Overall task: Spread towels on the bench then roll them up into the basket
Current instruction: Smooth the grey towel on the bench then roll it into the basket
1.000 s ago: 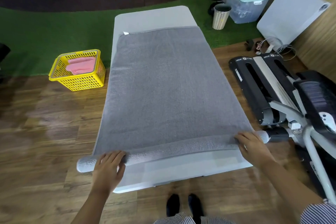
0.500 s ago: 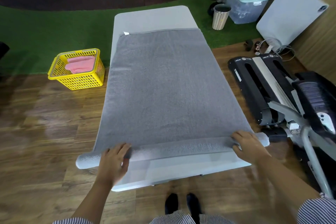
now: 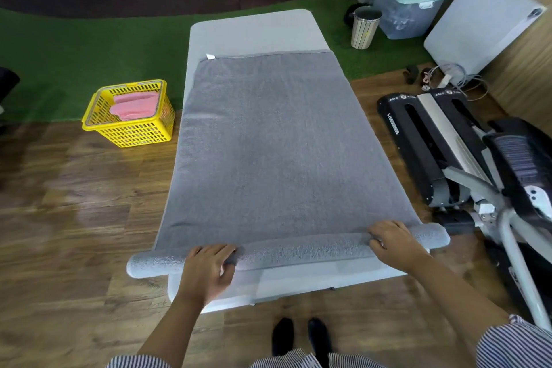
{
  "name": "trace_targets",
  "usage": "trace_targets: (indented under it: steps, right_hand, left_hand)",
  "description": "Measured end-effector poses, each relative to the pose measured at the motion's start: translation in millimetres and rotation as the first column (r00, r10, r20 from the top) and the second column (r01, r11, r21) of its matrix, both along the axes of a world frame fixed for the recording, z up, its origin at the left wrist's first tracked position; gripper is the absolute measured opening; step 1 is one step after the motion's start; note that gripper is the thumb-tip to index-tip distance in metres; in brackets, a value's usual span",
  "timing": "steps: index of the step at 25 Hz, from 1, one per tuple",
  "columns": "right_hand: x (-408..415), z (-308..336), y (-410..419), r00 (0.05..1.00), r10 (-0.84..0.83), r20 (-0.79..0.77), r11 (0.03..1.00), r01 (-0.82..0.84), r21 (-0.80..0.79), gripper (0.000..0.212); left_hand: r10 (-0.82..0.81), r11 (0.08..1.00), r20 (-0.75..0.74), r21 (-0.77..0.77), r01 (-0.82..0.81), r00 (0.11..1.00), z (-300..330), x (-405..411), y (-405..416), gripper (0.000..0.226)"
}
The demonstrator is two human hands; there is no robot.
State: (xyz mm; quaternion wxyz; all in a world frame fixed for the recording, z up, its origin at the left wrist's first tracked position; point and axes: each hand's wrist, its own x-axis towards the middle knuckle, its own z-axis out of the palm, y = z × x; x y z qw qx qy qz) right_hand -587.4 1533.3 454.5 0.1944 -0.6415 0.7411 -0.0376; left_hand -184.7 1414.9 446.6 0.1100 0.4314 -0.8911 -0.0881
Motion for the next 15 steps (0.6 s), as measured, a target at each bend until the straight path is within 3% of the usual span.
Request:
trace_targets:
  steps: [3, 7, 11, 15]
  right_hand:
    - [0, -2, 1, 0.999, -0.041, 0.005, 0.995, 0.041, -0.091, 0.026]
    - [1, -10, 6, 0.999, -0.032, -0.028, 0.95, 0.022, -0.311, 0.024]
    - [-3, -11, 10, 0.997, 0.039, -0.06, 0.973, -0.052, -0.226, 0.051]
    - [-2, -1, 4, 0.999, -0.033, -0.003, 0.994, 0.032, -0.104, 0.036]
  left_hand:
    - [0.017, 0.999, 0.0, -0.036, -0.017, 1.0, -3, -2, -3, 0.035]
    - [0.008, 0.999, 0.052, -0.05, -0.005, 0.999, -4, -2, 1, 0.037]
    - [0.018, 1.0, 0.1, -0.018, -0.016, 0.995, -2, -5, 0, 0.043]
    - [0.039, 0.998, 0.076, 0.046, -0.042, 0.996, 3, -11, 1, 0.031]
